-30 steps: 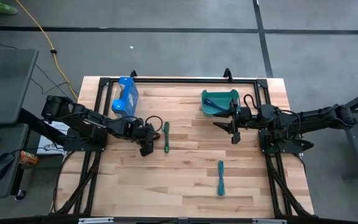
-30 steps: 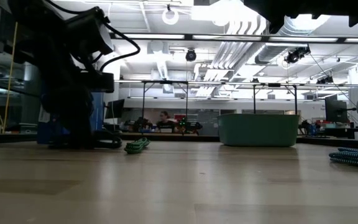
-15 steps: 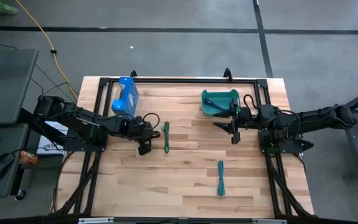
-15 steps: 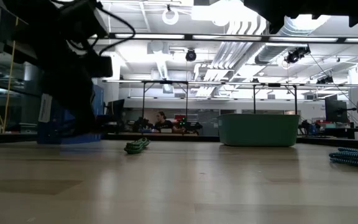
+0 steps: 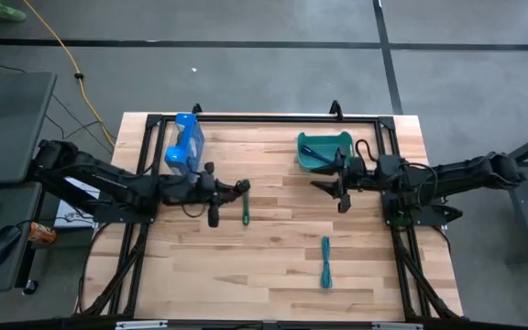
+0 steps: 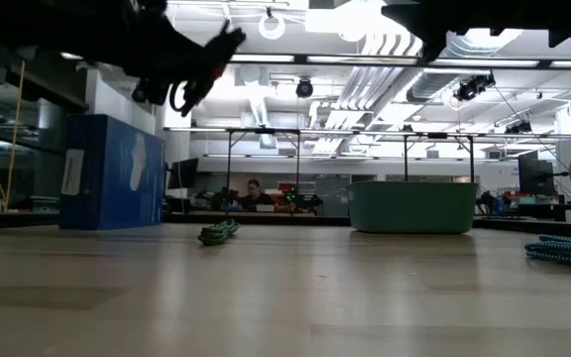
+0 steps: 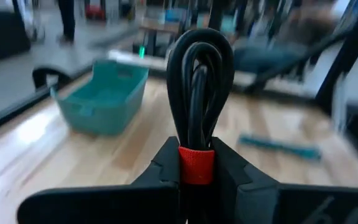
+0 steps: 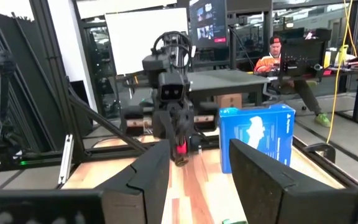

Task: Pick and place USB-C Cables
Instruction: Put the black charger cable into the green bin

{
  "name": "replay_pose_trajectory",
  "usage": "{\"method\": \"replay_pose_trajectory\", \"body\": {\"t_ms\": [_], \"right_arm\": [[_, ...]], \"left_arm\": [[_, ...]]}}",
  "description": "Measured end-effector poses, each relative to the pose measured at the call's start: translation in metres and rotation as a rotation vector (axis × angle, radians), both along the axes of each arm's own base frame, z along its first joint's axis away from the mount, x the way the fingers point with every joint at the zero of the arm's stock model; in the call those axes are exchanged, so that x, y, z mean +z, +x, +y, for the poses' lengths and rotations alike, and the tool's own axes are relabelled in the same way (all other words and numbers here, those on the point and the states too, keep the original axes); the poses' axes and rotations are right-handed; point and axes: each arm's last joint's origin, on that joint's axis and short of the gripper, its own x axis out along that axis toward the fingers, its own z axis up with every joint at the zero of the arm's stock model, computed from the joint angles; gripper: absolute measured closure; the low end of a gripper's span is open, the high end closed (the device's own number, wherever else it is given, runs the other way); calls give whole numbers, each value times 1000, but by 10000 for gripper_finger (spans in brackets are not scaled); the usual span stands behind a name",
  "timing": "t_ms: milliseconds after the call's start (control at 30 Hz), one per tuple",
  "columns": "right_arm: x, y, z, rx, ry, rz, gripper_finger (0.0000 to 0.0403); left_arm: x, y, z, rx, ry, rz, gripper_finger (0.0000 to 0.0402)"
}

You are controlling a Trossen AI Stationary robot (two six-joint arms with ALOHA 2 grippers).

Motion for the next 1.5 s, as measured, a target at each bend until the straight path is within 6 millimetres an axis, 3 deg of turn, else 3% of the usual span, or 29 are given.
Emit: {"method": "replay_pose_trajectory", "body": {"t_ms": [267, 567, 733, 933, 1200, 1367, 1500], "right_arm": [[-5, 11, 0, -5, -31, -11, 245], [-6, 12, 0, -4, -20, -5, 245], [-14, 23, -1, -28, 24, -4, 245], [-25, 50, 0, -34, 22, -74, 245], [-29, 95, 1, -24, 29, -15, 245], [-25, 111, 2, -24, 28, -5, 234], [-22, 113, 6, -9, 50, 13, 203]], "left_arm": [[-5, -13, 2, -12, 7, -196, 382], [-4, -13, 1, -45, 4, -200, 382], [-3, -10, 1, -44, -22, -238, 381], [-8, 11, 0, -29, -15, -205, 381], [-8, 46, 1, 73, 20, -167, 381], [-1, 52, 1, 56, 34, -185, 381], [1, 50, -1, 2, 2, -203, 381]]}}
